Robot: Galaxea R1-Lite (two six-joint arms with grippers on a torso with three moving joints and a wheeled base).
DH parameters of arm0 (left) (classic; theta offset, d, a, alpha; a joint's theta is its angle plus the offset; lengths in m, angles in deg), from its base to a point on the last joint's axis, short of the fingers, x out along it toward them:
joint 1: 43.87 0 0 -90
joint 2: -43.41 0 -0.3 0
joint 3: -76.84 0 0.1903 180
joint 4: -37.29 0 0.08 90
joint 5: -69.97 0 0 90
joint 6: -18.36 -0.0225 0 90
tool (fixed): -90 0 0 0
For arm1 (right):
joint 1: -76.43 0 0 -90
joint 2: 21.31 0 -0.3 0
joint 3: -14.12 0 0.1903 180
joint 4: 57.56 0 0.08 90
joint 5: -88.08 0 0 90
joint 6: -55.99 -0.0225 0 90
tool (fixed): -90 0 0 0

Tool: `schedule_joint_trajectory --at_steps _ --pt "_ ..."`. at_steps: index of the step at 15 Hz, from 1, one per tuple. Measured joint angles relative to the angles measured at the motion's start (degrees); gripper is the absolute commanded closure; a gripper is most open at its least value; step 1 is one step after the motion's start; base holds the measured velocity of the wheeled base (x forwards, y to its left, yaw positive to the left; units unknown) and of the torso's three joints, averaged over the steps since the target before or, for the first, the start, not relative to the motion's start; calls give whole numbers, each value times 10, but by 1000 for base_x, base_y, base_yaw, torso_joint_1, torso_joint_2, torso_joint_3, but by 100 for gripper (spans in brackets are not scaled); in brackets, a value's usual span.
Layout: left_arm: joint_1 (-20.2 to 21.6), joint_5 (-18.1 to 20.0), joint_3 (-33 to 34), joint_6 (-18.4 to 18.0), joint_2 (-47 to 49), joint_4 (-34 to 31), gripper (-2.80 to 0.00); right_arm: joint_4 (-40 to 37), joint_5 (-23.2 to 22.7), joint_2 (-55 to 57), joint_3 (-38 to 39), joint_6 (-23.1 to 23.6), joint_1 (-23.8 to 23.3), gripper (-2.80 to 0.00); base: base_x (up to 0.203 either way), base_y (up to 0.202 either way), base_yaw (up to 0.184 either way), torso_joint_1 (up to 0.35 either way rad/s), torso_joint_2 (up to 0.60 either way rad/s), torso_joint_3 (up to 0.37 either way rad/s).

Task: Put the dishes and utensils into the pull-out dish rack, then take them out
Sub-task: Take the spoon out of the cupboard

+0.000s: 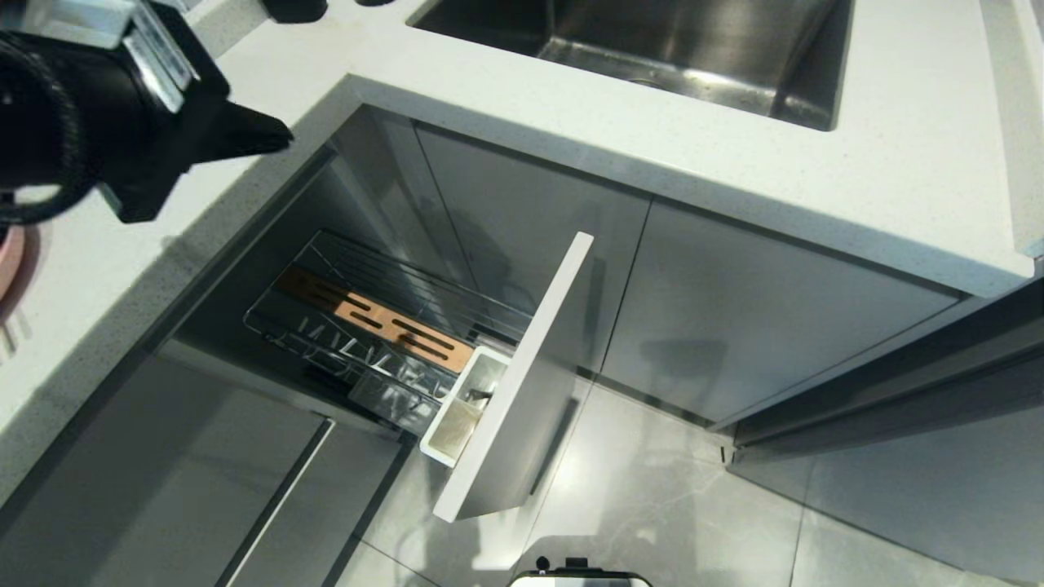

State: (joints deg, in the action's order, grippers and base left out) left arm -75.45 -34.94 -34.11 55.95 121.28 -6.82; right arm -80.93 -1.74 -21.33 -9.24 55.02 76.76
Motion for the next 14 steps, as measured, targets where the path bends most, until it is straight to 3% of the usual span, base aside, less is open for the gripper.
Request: schedule_joint_trajectory --at_steps 4,10,14 --pt "-35 -5 6 6 50 -29 0 0 0 0 0 0 0 0 0 0 0 0 0 0" --pt "-100 -5 6 -2 121 -157 0 0 0 0 0 0 0 0 0 0 0 0 0 0" --pt "-128 -1 16 -5 157 -169 0 0 0 0 0 0 0 0 0 0 0 0 0 0"
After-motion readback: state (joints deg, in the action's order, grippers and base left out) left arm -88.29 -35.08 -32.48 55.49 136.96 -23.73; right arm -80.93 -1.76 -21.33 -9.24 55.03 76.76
